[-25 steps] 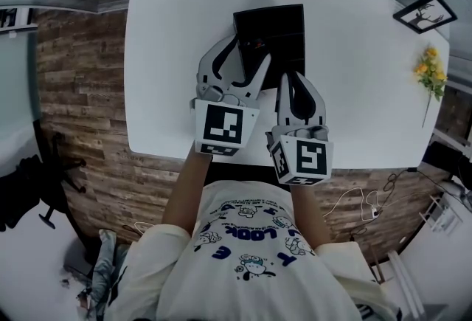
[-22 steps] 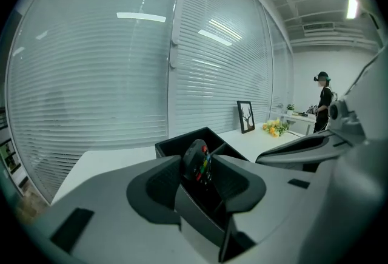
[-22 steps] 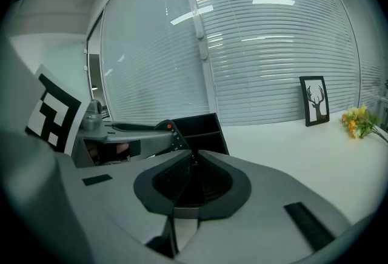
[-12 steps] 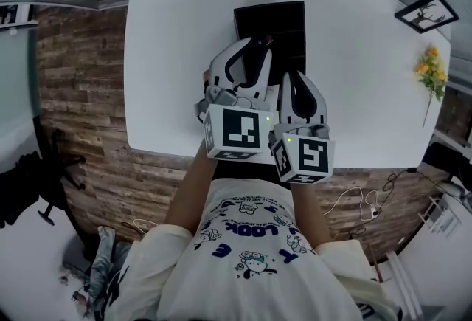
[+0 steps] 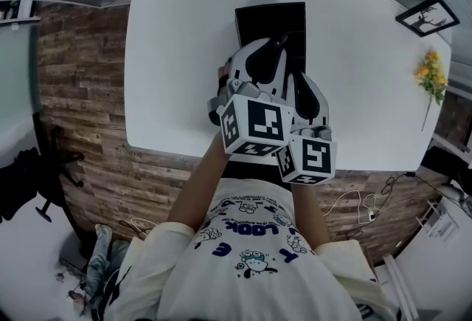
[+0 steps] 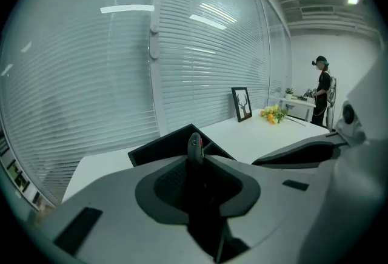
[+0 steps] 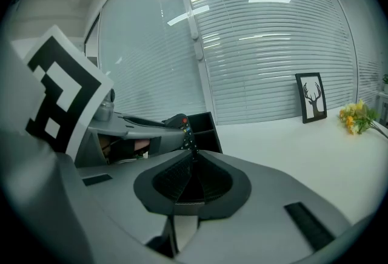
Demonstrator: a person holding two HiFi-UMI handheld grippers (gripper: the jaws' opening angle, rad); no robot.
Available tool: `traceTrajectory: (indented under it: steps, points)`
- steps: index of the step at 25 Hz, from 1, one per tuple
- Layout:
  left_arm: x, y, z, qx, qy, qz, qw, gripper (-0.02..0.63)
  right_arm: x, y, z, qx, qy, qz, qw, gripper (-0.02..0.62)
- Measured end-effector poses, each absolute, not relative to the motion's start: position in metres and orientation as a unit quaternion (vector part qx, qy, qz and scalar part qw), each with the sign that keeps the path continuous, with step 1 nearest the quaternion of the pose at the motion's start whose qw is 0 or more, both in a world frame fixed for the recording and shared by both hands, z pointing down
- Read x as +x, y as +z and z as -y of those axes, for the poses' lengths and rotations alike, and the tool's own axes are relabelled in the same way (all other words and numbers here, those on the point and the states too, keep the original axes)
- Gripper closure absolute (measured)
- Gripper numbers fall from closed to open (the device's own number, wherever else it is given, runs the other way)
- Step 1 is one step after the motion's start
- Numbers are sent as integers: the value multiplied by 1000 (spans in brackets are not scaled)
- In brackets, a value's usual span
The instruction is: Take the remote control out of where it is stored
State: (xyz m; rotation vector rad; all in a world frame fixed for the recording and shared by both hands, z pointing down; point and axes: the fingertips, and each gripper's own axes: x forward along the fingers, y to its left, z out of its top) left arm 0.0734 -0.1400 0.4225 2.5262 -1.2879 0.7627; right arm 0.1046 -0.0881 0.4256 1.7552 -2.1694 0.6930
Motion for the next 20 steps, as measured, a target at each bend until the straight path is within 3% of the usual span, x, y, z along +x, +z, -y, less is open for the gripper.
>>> traceTrajectory:
  steps: [20]
  points:
    - [110,434,155,862,304,397,82,530,129,435,87,615,241,739,131,547]
